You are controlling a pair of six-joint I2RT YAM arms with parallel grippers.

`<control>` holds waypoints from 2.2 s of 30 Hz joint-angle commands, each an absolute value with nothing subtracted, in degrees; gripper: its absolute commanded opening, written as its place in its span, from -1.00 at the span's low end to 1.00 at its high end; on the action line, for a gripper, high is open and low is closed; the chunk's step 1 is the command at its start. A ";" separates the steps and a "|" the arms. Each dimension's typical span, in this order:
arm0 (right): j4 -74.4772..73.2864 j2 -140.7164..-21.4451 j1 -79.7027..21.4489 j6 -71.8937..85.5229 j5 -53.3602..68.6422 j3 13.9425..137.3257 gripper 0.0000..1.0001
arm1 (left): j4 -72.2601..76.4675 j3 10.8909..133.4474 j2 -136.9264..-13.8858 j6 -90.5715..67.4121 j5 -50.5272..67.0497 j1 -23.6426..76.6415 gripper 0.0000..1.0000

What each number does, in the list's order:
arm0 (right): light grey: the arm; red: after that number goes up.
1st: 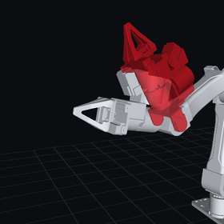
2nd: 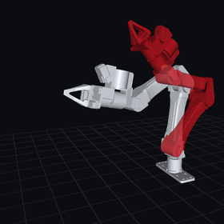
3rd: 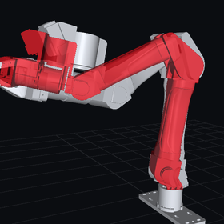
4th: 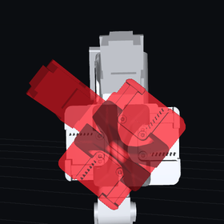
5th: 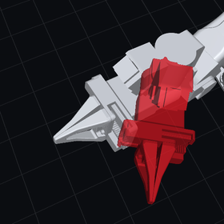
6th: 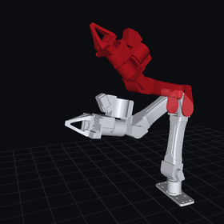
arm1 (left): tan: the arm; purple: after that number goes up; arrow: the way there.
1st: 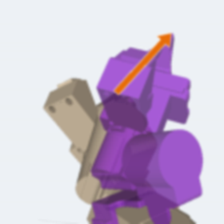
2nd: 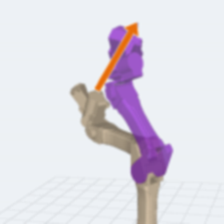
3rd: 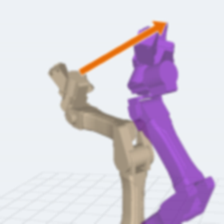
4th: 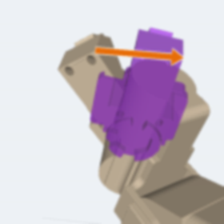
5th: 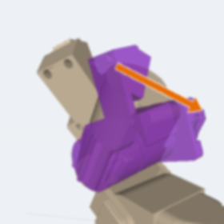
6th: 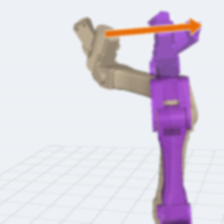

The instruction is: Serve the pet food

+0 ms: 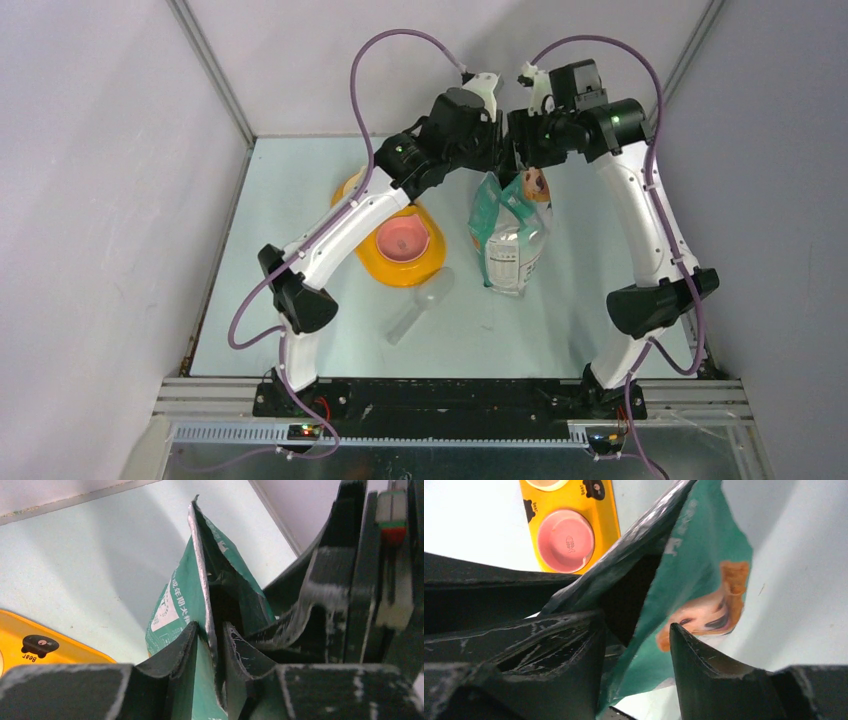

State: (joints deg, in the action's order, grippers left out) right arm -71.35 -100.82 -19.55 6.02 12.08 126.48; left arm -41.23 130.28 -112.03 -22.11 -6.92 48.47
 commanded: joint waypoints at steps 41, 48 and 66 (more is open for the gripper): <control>-66.34 -86.95 -11.93 -7.19 16.56 135.77 0.35 | -34.55 133.65 -101.18 6.64 -6.99 45.32 0.54; -49.49 -62.12 -9.68 -21.89 29.14 100.22 0.75 | -41.60 108.69 -82.37 16.72 6.19 37.06 0.80; -54.16 -42.71 -9.64 -24.33 46.41 59.01 0.73 | -33.20 47.06 -65.97 6.89 18.96 36.20 0.54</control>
State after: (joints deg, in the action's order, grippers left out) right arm -54.63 -45.47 -9.78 -25.32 43.88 61.73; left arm -41.45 49.47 -65.30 13.76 18.74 34.98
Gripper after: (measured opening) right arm 0.865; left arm 0.777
